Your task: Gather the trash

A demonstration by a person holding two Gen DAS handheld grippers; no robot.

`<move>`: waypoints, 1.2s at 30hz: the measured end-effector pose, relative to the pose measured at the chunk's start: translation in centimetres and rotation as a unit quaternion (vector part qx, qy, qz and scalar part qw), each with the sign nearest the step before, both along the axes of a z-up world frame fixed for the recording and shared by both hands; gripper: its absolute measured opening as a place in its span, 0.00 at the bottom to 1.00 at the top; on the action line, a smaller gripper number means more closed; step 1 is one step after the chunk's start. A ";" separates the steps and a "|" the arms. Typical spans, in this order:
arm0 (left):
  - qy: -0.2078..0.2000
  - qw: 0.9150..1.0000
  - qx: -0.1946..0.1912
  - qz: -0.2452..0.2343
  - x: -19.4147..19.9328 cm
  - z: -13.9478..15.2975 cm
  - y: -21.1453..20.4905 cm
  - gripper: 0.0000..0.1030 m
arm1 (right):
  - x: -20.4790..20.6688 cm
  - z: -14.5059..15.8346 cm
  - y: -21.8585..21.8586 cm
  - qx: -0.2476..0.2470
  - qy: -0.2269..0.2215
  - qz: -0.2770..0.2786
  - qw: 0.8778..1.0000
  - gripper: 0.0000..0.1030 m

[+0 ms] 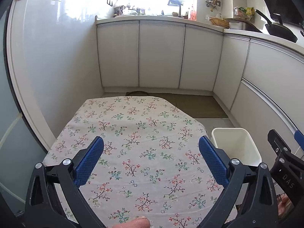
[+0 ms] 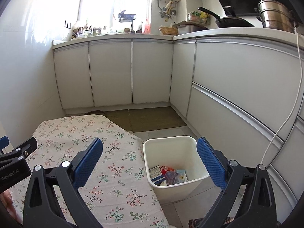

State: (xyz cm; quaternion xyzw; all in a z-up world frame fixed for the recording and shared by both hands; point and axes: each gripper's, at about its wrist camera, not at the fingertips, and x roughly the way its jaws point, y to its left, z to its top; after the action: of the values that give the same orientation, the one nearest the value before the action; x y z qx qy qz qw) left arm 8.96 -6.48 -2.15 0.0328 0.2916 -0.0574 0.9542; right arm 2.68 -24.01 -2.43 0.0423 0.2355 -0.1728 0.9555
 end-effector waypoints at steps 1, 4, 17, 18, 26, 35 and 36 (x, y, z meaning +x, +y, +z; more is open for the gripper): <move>0.003 1.000 -0.001 0.002 0.1 -0.1 0.0 0.93 | 0.1 -0.1 0.0 0.001 0.001 0.000 1.000 0.93; 0.010 1.000 -0.003 0.009 0.4 -0.4 0.1 0.93 | 0.2 -0.3 -0.1 0.005 0.005 0.000 1.000 0.93; 0.022 1.000 0.013 0.003 0.4 -0.8 -0.7 0.93 | 0.6 -0.7 -0.1 0.009 0.012 0.005 1.000 0.93; 0.022 1.000 0.011 0.003 0.4 -0.8 -0.7 0.93 | 0.6 -0.7 -0.1 0.009 0.012 0.004 1.000 0.93; 0.029 0.999 0.013 0.004 0.5 -0.9 -0.7 0.93 | 0.7 -0.9 -0.1 0.012 0.016 0.005 1.000 0.93; 0.037 0.999 0.012 0.004 0.6 -1.0 -0.8 0.93 | 0.8 -1.0 0.0 0.013 0.019 0.006 1.000 0.93; 0.037 0.999 0.012 0.004 0.6 -1.0 -0.7 0.93 | 0.8 -1.0 0.1 0.013 0.019 0.006 1.000 0.93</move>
State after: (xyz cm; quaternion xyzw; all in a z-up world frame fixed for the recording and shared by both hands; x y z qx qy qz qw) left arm 9.52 -7.22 -3.16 0.0407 0.3274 -0.0509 0.9426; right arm 3.51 -23.93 -3.43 0.0498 0.2561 -0.1652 0.9511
